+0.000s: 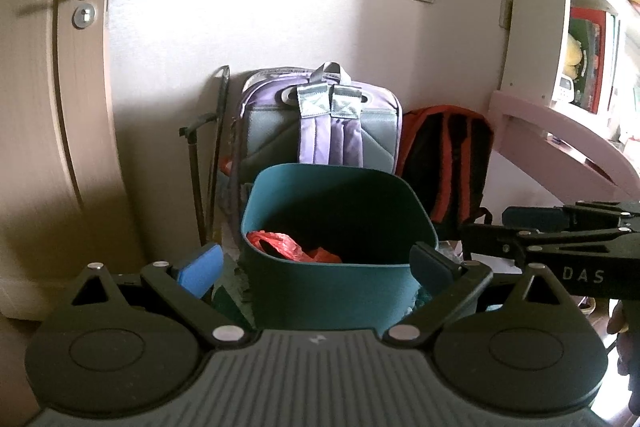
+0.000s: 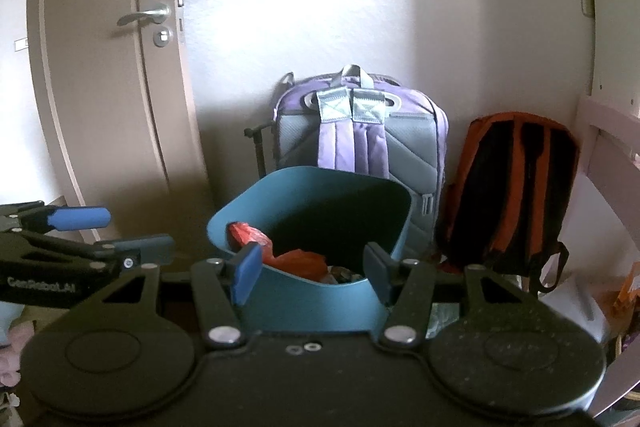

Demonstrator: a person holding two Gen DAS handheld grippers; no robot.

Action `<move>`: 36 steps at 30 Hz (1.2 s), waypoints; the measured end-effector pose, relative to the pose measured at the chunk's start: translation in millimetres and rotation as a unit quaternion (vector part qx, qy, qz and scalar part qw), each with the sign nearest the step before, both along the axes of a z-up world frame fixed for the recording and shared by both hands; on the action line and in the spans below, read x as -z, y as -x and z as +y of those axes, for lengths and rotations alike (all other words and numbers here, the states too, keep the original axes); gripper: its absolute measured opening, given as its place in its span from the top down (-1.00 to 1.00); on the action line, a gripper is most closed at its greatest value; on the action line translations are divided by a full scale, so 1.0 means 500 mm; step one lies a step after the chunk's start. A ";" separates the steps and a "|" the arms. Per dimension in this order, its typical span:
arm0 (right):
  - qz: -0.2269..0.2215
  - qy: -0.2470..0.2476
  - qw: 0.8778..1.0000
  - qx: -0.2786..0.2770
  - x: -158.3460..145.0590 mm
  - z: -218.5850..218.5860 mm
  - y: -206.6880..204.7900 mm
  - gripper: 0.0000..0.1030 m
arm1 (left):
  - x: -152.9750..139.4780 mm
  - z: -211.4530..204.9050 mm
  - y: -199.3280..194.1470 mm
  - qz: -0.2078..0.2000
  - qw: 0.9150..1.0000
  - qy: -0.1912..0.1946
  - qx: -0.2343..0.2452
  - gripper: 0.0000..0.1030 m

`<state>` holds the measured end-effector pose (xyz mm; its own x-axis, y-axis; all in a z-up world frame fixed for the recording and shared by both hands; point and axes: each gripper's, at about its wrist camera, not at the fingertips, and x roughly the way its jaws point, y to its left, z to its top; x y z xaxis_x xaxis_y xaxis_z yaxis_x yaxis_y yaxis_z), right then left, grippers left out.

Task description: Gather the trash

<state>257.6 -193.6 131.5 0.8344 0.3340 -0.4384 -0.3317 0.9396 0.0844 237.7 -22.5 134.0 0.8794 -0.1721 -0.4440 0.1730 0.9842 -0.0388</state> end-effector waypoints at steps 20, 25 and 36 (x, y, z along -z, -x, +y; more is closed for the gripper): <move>-0.031 -0.004 0.999 -0.020 -0.036 -0.018 0.094 -0.08 | -0.032 -0.010 0.064 -0.022 1.000 0.016 0.004 -0.95; -0.034 -0.009 0.999 -0.021 -0.039 -0.023 0.106 -0.08 | -0.035 -0.011 0.081 -0.030 0.999 0.014 0.001 -0.95; -0.045 -0.022 0.999 -0.020 -0.043 -0.038 0.133 -0.08 | -0.035 -0.014 0.110 -0.041 0.999 0.019 -0.002 -0.96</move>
